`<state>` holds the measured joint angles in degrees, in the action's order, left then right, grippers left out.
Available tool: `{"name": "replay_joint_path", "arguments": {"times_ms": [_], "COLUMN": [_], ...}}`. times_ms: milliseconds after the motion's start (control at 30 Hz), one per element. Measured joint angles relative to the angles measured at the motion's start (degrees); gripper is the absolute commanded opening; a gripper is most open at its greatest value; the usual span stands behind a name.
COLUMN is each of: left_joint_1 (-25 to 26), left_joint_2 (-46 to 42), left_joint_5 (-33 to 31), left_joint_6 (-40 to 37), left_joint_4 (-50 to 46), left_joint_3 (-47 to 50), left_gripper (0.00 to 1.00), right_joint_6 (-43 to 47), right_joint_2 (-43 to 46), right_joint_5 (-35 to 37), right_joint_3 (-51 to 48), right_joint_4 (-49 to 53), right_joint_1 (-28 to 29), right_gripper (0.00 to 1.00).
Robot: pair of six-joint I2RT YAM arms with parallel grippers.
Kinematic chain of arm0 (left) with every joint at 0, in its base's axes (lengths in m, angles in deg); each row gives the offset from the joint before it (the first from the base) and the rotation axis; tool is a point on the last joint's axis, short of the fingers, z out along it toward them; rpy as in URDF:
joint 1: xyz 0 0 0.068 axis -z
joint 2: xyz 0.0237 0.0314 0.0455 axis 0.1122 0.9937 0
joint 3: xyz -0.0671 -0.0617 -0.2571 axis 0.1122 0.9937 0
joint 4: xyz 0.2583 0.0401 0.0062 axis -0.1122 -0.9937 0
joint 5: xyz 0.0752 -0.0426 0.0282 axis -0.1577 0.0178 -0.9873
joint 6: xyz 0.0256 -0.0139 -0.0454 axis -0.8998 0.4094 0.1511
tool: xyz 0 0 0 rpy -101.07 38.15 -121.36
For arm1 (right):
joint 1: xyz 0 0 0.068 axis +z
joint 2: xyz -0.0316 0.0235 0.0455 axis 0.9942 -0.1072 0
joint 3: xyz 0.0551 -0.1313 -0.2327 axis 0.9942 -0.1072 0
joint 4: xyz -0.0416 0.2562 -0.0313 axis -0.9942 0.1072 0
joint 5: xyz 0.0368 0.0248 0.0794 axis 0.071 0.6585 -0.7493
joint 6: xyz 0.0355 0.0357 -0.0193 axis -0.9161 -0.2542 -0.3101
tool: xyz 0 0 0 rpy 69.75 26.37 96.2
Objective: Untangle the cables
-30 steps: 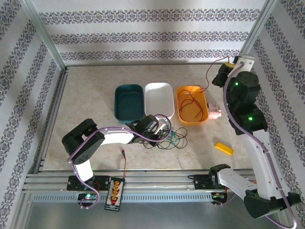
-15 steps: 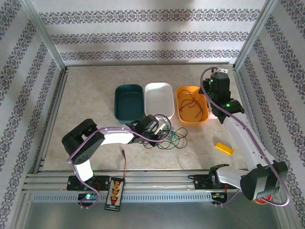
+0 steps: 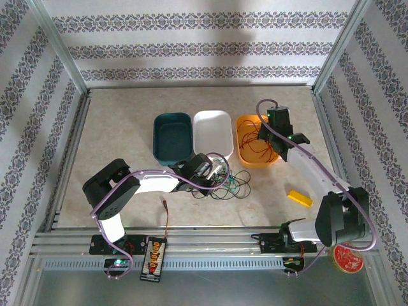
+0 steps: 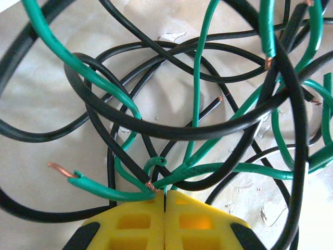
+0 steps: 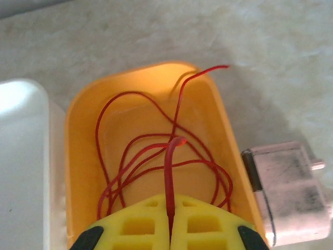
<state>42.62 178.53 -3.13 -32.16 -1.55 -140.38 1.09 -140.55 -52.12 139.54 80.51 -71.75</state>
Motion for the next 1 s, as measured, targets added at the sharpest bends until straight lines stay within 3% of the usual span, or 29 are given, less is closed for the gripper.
{"name": "replay_joint_path", "arguments": {"times_ms": [233, 300, 367, 467, 633, 800, 933, 1000], "left_joint_1": [0.00, 0.00, 0.00, 0.00, 0.00, 0.00, 0.00, 0.00], "left_joint_2": [0.00, 0.00, 0.00, -0.09, -0.92, -1.88, -2.73, -3.21], "left_joint_5": [0.00, 0.00, -0.02, -0.20, -0.66, -1.22, -1.38, -1.42], "left_joint_6": [0.07, 0.15, 0.15, 0.15, 0.15, 0.15, 0.15, 0.17], "left_joint_4": [0.00, 0.00, 0.00, -0.04, -0.33, -0.61, -0.66, -0.63], "left_joint_3": [0.00, 0.00, 0.00, 0.00, 0.66, 1.01, 1.05, 1.11], "left_gripper": [0.00, 0.00, 0.00, 0.00, 0.00, 0.00, 0.00, 0.00], "right_joint_6": [-2.16, -3.04, -3.91, -5.60, -6.82, -6.73, -6.10, -5.29], "right_joint_2": [-4.17, -5.53, -6.73, -7.54, -3.74, 5.77, 11.98, 13.84], "right_joint_5": [-1.86, -1.53, -1.16, -0.28, 1.75, 2.56, -1.70, -6.21], "right_joint_3": [-0.11, -0.13, -0.13, -0.13, -0.61, -2.12, -5.86, -8.81], "right_joint_4": [0.00, 0.00, 0.04, 0.46, 0.94, 1.97, 2.19, 2.32], "right_joint_1": [0.00, 0.00, 0.00, 0.00, 0.00, 0.04, 1.92, 5.51], "right_gripper": [0.01, 0.23, 0.36, 0.46, 0.51, 0.51, 0.50, 0.49]}}
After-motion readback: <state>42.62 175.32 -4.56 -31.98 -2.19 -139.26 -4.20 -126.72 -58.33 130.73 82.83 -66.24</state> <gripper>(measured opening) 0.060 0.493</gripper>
